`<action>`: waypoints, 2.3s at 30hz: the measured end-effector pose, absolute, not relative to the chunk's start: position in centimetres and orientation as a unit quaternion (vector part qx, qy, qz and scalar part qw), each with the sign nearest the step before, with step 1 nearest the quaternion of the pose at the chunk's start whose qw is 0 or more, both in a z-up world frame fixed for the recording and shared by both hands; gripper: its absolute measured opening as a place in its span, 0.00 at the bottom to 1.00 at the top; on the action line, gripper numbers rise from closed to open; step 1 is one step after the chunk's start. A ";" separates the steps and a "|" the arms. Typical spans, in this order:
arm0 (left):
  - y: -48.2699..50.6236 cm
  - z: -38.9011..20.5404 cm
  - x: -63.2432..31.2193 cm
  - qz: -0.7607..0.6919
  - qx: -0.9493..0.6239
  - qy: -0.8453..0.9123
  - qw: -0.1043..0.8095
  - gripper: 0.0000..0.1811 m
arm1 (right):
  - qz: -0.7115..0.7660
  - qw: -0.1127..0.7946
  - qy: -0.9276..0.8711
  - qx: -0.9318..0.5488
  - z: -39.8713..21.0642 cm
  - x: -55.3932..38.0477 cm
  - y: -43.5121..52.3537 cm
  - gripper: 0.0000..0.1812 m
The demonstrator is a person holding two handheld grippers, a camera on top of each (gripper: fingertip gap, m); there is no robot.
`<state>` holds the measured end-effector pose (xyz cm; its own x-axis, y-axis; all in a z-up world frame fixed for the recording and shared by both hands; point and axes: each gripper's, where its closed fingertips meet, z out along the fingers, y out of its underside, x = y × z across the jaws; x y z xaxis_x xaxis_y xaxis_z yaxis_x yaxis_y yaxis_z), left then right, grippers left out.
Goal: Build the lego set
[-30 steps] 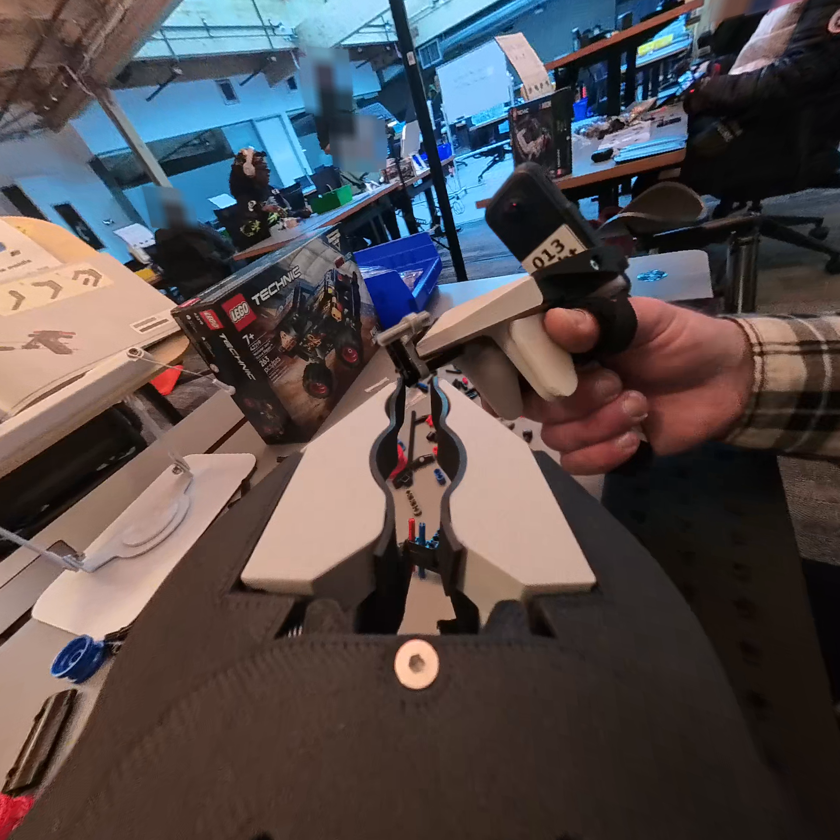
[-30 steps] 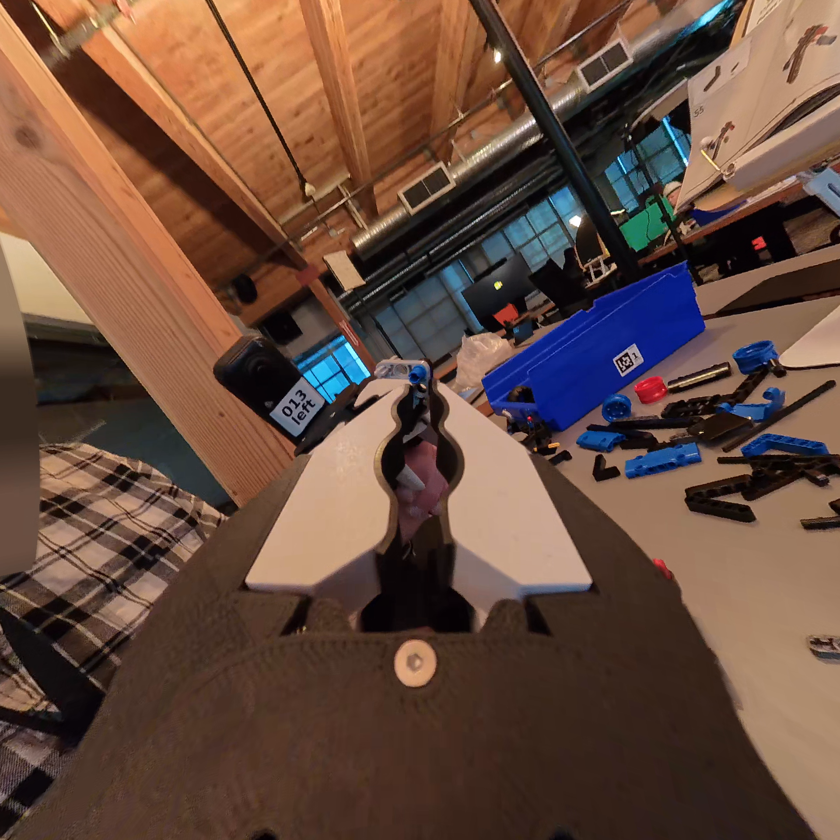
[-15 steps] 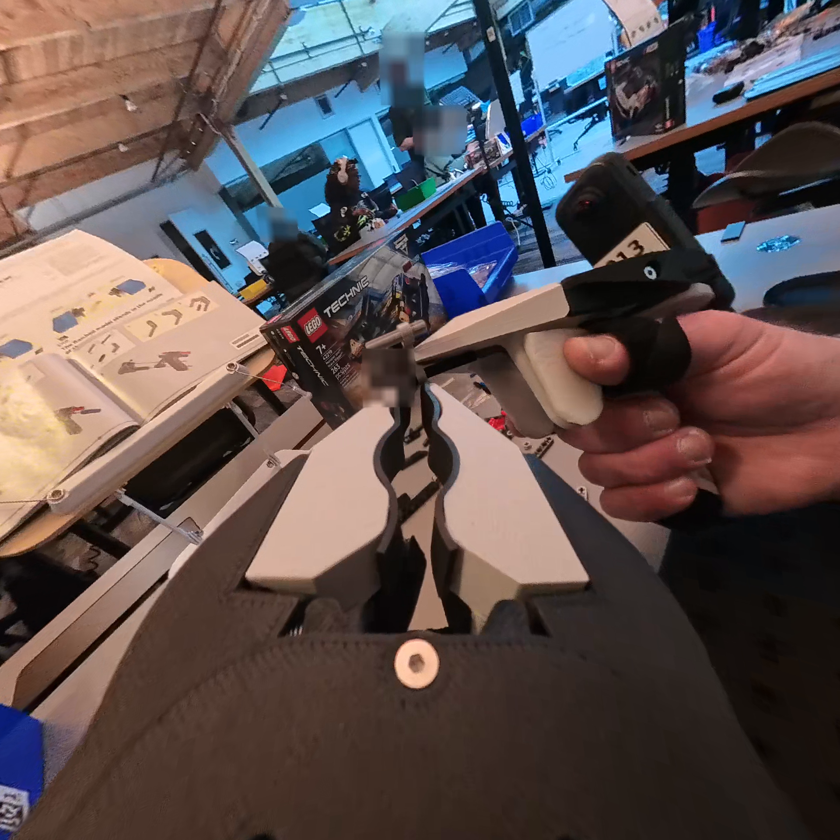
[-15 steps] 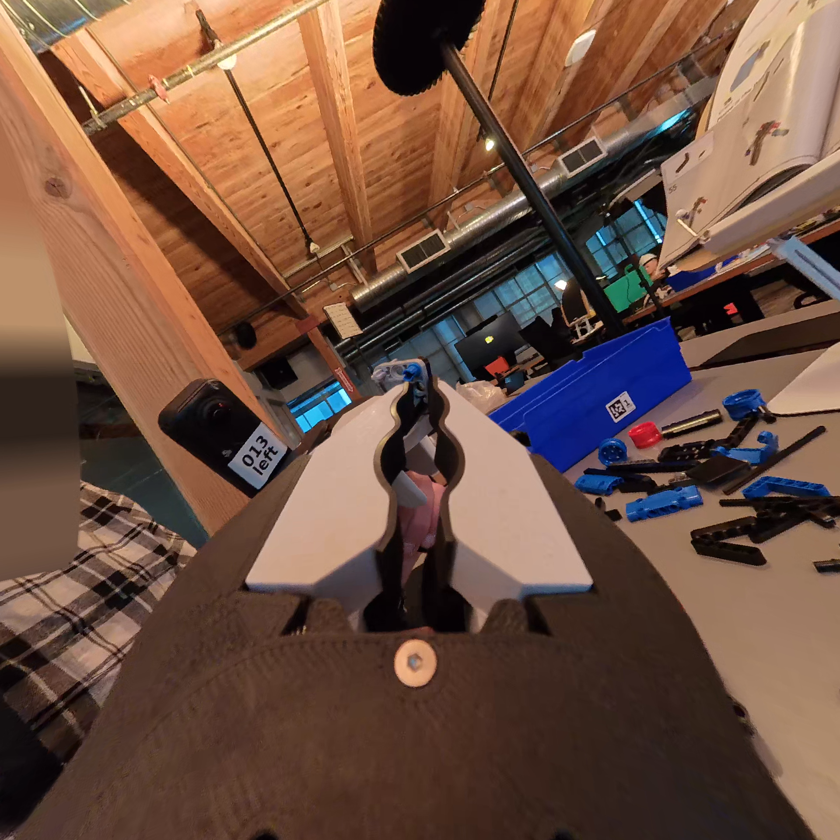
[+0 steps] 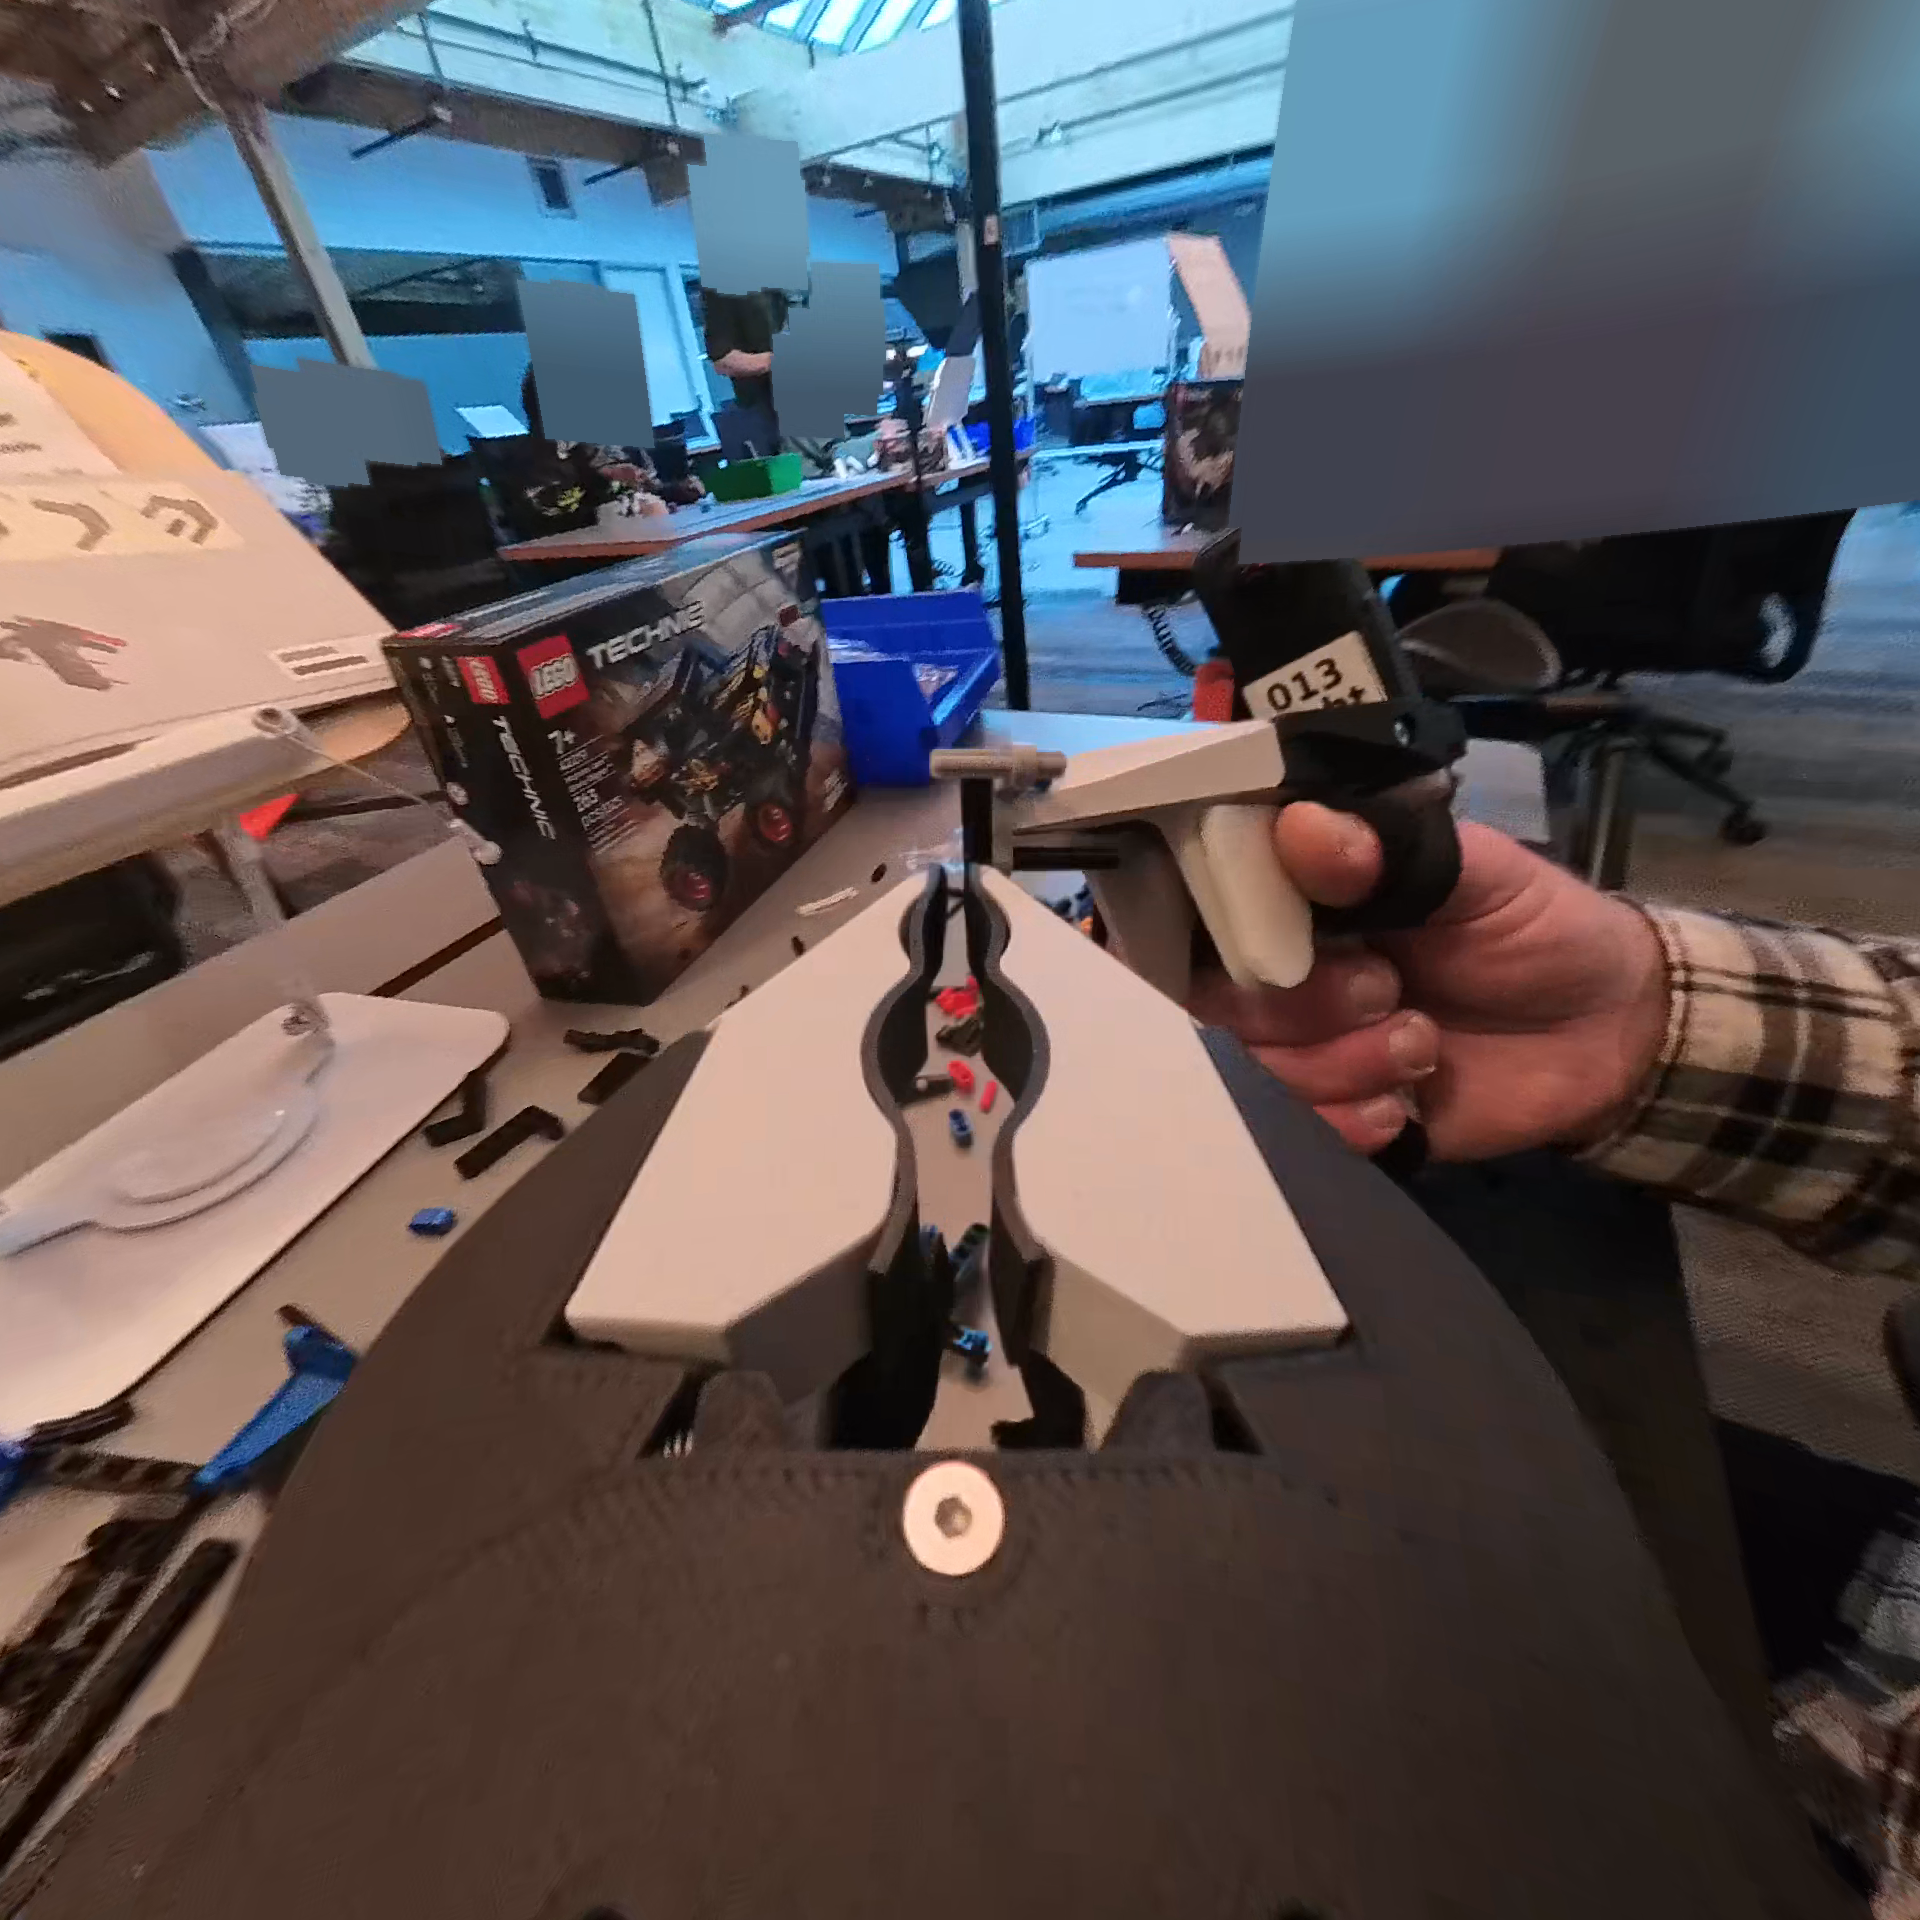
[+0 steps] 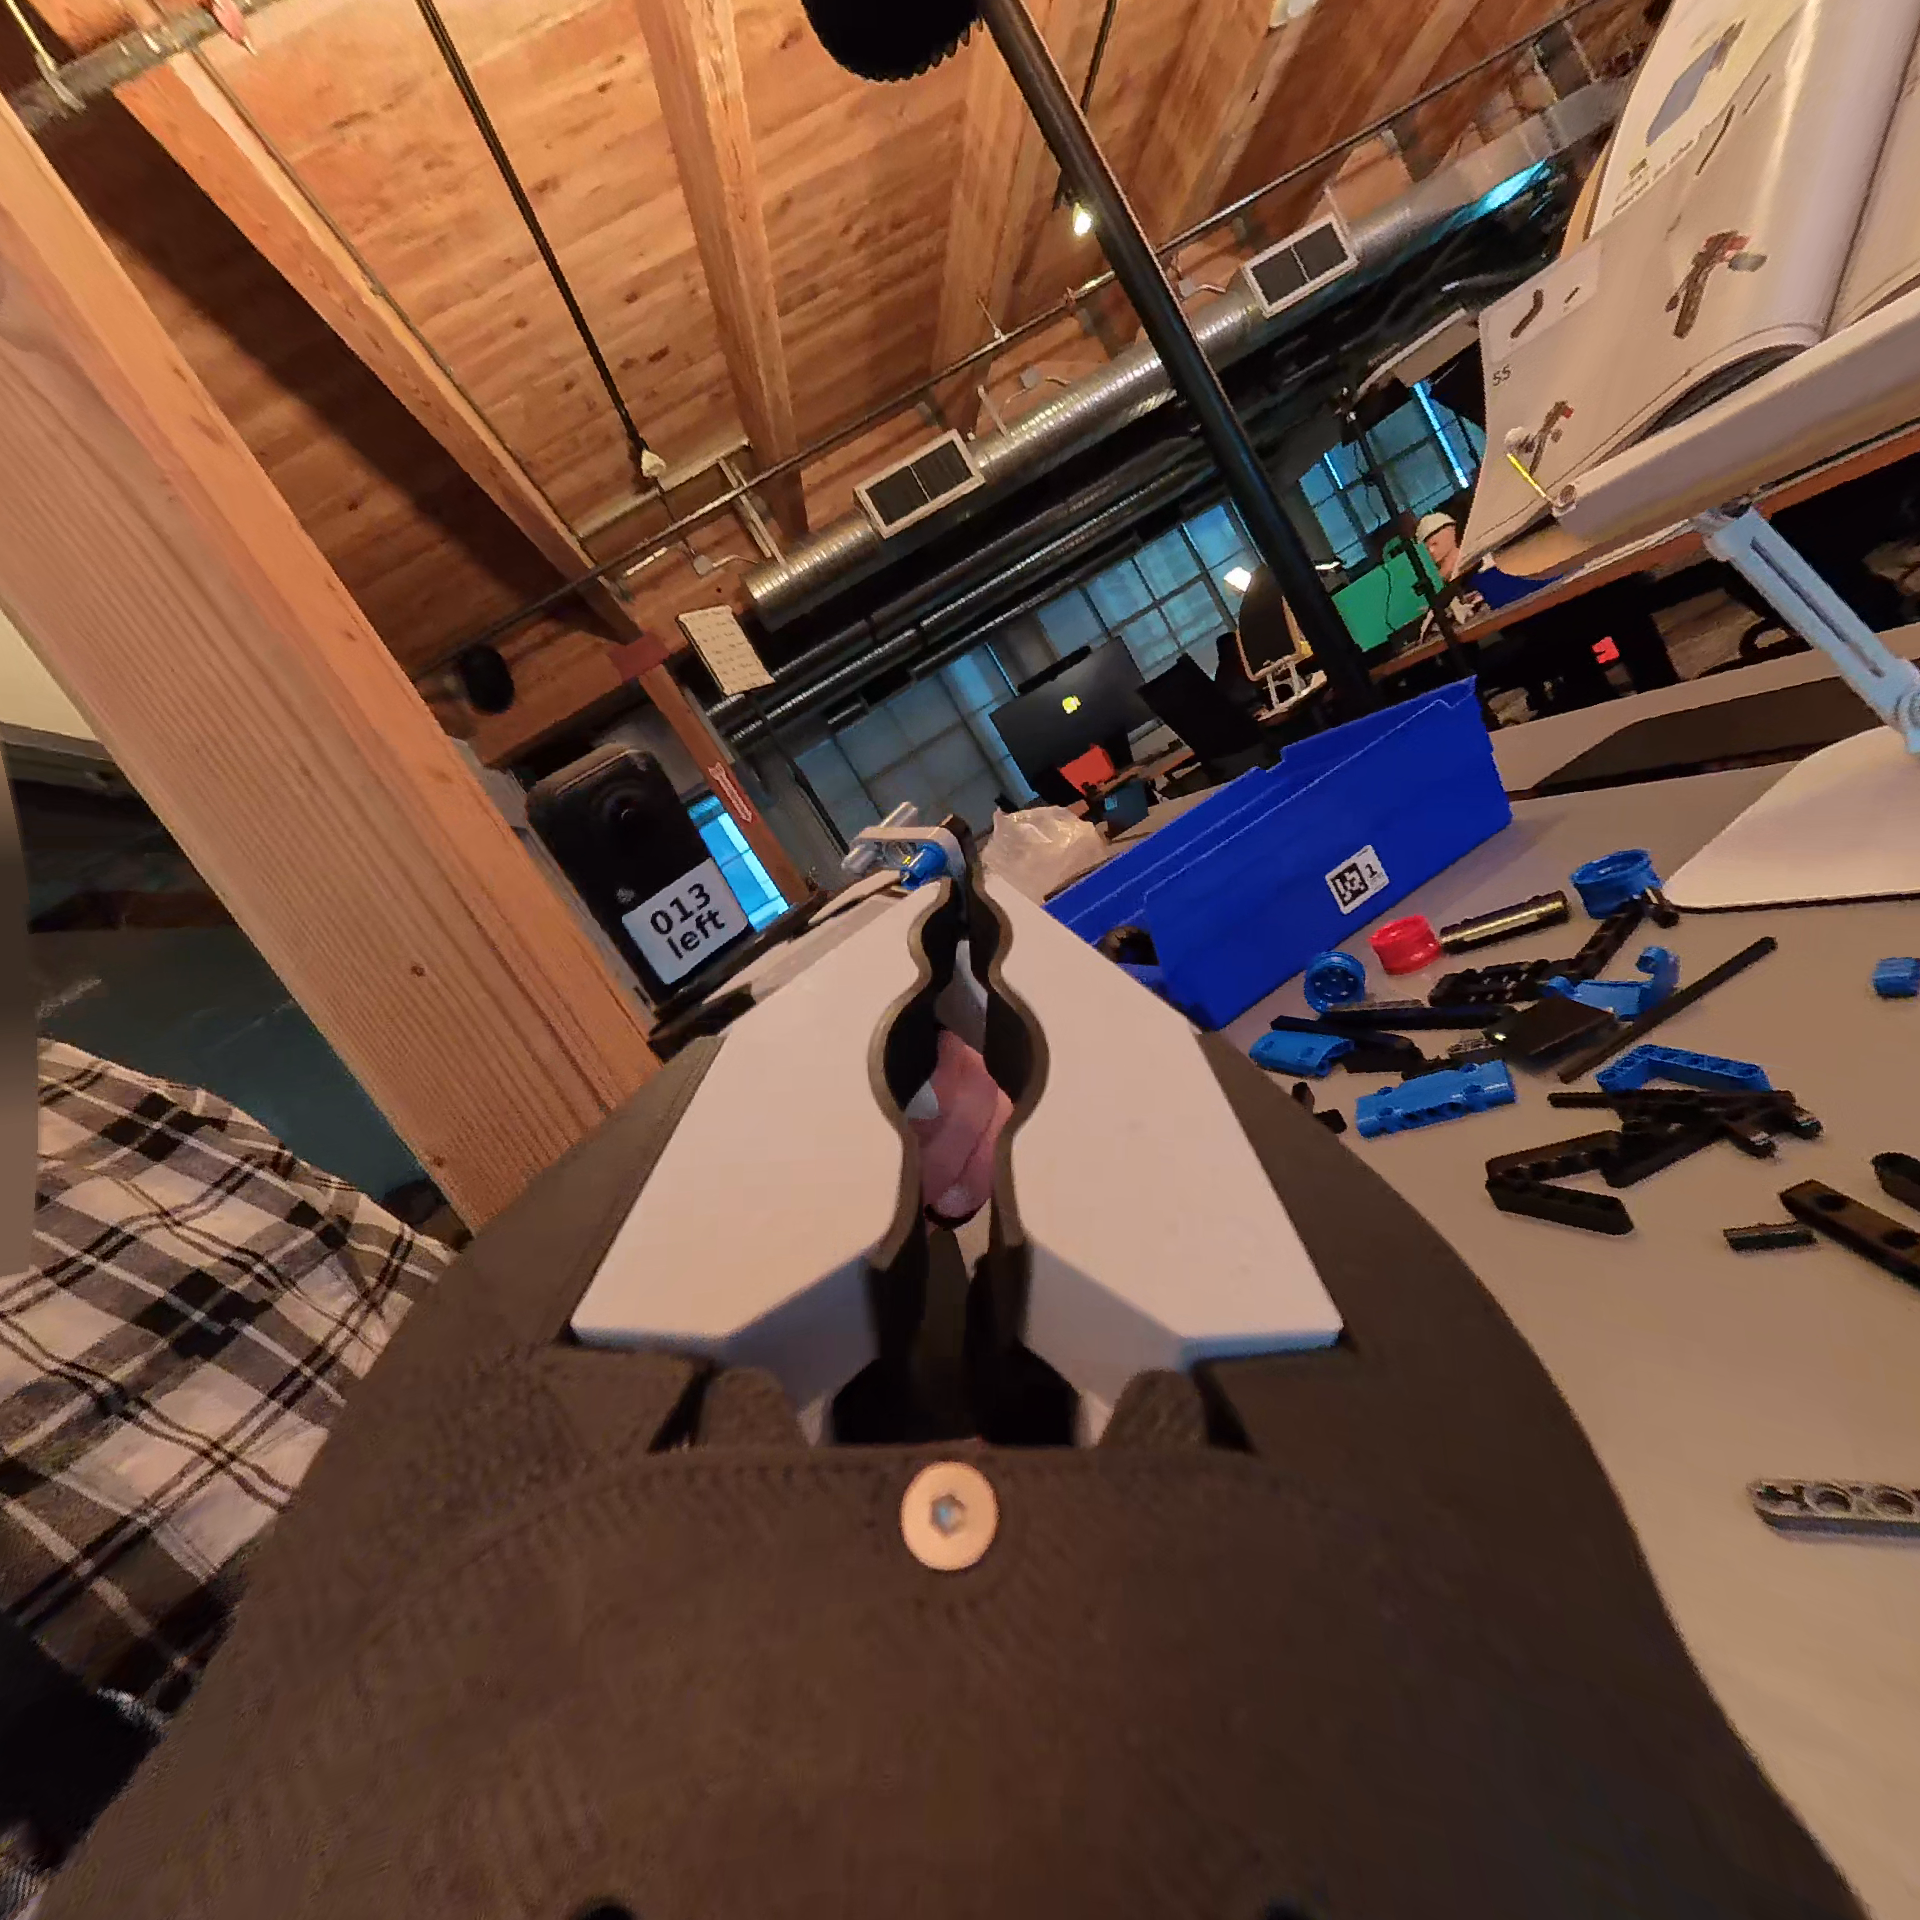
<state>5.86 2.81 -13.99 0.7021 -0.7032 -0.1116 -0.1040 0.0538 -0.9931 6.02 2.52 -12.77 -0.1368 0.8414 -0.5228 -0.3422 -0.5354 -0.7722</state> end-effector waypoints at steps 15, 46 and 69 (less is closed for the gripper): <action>1.9 -14.0 6.7 -0.336 -0.626 0.314 0.630 0.04 | 0.638 0.456 -0.320 -0.533 -13.2 5.8 1.7 0.00; 0.8 -13.7 7.1 -0.505 -0.585 0.287 0.566 0.06 | 0.599 0.425 -0.465 -0.494 -12.9 5.8 0.2 0.08; 1.4 -14.1 6.4 -0.392 -0.599 0.320 0.620 0.14 | 0.480 0.441 -0.561 -0.510 -14.3 6.1 1.4 0.09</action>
<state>6.39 1.43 -14.07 0.4874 -0.8701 0.0734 0.1029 -0.0262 -0.9943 6.12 1.38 -14.32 -0.0900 0.9959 0.0045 0.1487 0.0179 -0.9887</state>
